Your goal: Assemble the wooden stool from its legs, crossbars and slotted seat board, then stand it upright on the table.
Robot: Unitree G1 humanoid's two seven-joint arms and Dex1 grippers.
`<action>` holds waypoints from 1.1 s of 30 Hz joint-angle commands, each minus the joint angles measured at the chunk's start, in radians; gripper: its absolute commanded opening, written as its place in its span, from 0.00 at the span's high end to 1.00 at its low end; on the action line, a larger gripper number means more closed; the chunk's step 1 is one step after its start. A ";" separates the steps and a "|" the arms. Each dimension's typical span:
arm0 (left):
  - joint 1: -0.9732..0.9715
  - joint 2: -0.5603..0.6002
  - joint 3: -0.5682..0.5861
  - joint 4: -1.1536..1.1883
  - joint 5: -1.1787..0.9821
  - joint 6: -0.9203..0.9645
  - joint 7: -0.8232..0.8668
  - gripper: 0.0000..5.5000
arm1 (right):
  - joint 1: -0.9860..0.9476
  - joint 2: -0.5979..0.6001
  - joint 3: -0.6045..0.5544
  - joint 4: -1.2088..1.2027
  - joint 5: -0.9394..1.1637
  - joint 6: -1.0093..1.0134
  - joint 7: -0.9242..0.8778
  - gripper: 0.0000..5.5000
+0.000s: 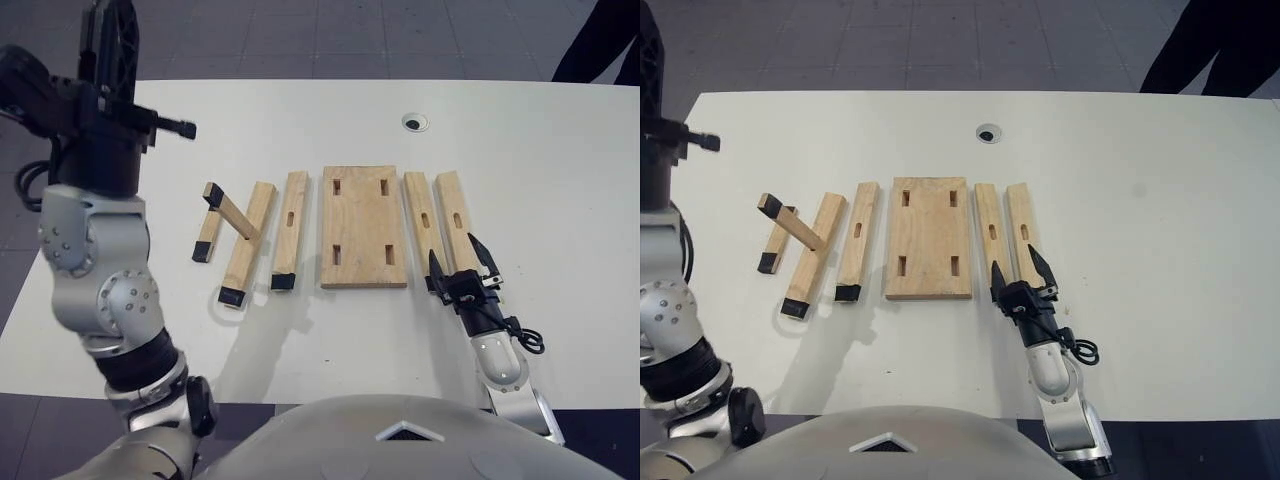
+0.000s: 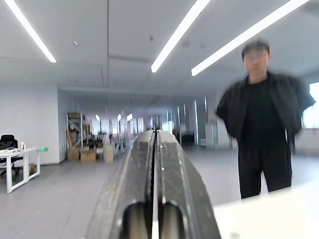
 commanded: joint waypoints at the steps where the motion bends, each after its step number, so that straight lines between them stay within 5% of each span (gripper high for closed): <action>1: 0.211 0.080 -0.031 -0.096 0.036 0.045 -0.099 0.95 | -0.004 0.001 0.002 -0.003 -0.002 0.005 0.004 0.39; 9: 0.531 0.128 -0.129 -0.191 0.143 0.032 -0.221 0.74 | -0.015 -0.001 -0.005 0.005 0.000 0.005 0.007 0.39; 23: 0.757 -0.002 -0.297 -0.202 0.405 0.141 0.007 0.38 | -0.016 -0.005 -0.008 -0.006 0.005 0.007 0.019 0.39; 33: 0.731 -0.115 -0.383 -0.095 0.532 0.091 0.138 0.38 | -0.016 -0.007 -0.013 -0.005 0.006 0.006 0.023 0.39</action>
